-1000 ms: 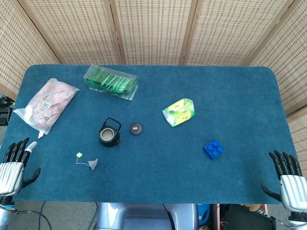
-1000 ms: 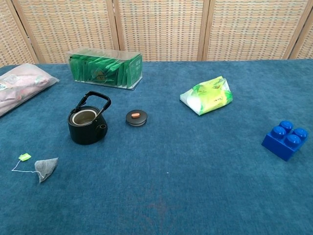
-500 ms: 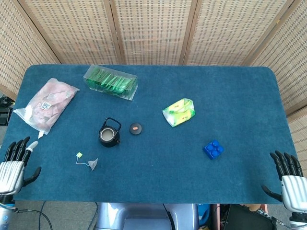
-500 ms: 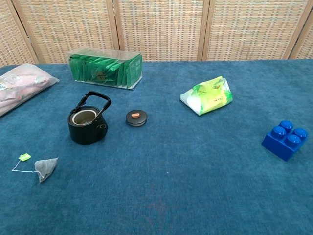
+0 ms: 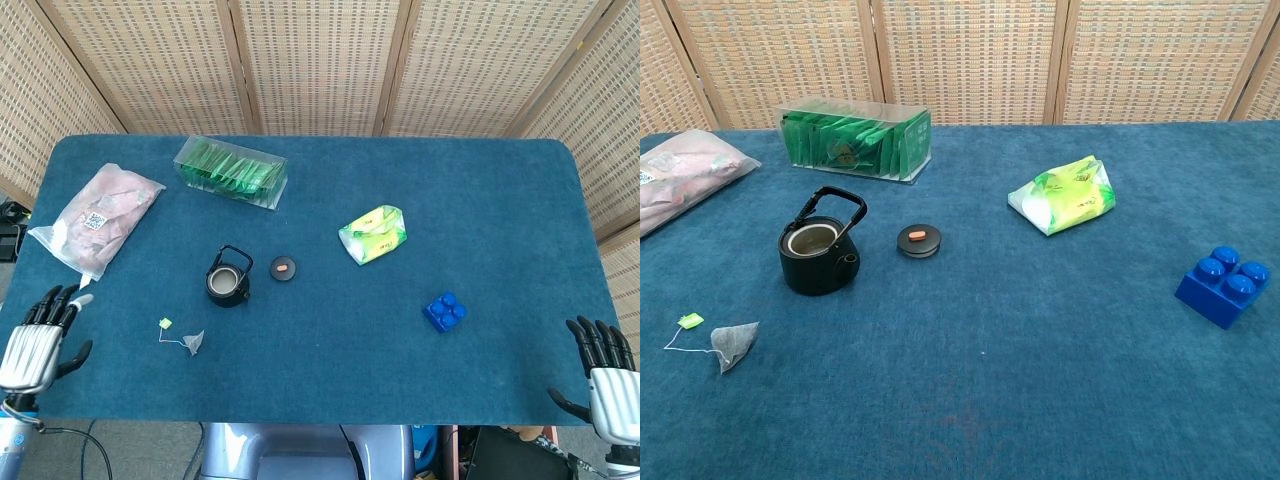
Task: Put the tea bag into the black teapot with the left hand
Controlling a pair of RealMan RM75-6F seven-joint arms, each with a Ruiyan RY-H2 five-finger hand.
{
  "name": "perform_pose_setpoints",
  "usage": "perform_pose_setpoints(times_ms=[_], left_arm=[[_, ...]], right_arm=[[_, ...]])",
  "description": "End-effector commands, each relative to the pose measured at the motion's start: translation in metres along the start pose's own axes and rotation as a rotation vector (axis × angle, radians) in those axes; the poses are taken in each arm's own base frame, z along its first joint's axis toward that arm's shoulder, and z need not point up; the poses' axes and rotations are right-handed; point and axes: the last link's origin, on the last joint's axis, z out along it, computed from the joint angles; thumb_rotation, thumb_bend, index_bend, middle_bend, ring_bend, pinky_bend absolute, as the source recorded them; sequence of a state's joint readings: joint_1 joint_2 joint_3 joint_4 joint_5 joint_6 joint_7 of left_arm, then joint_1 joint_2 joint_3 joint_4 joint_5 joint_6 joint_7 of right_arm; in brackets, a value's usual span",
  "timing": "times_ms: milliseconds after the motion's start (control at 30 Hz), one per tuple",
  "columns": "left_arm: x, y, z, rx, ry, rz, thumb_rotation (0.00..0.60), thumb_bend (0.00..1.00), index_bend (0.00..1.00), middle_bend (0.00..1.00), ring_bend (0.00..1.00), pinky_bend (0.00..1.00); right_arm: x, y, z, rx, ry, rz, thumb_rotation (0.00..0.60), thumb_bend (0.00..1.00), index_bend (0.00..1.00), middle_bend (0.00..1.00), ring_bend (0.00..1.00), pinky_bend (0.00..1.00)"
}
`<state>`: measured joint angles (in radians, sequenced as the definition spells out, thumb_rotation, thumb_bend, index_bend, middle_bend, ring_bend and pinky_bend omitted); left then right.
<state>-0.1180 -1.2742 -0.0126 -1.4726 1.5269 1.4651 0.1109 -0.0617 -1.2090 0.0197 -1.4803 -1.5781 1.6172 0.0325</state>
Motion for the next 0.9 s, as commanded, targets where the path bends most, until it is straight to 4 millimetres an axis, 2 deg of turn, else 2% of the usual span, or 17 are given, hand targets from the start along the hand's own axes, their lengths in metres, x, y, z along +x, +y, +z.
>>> perform_pose_setpoints(times_ms=[33,200,367,900], left_arm=[[-0.002,0.002,0.007,-0.024,-0.012,0.028,0.6,0.35,0.29,0.36,0.32,0.51],[-0.012,0.006,0.026,-0.068,-0.065,0.082,0.6,0.36,0.36,0.57,0.54,0.64],[-0.025,0.012,0.042,-0.087,-0.13,0.121,0.6,0.36,0.42,0.7,0.63,0.69],[-0.056,0.035,0.068,-0.113,-0.228,0.136,0.6,0.36,0.44,0.71,0.64,0.69]], right_arm=[[0.0,0.001,0.0,-0.005,-0.001,0.0,0.6,0.02,0.11,0.14,0.0,0.06],[0.001,0.002,-0.002,-0.013,0.001,-0.004,0.6,0.02,0.11,0.14,0.0,0.06],[0.001,0.004,-0.004,-0.024,0.001,-0.005,0.6,0.02,0.11,0.14,0.0,0.06],[0.001,0.008,-0.006,-0.045,-0.005,-0.009,0.6,0.02,0.11,0.14,0.0,0.06]])
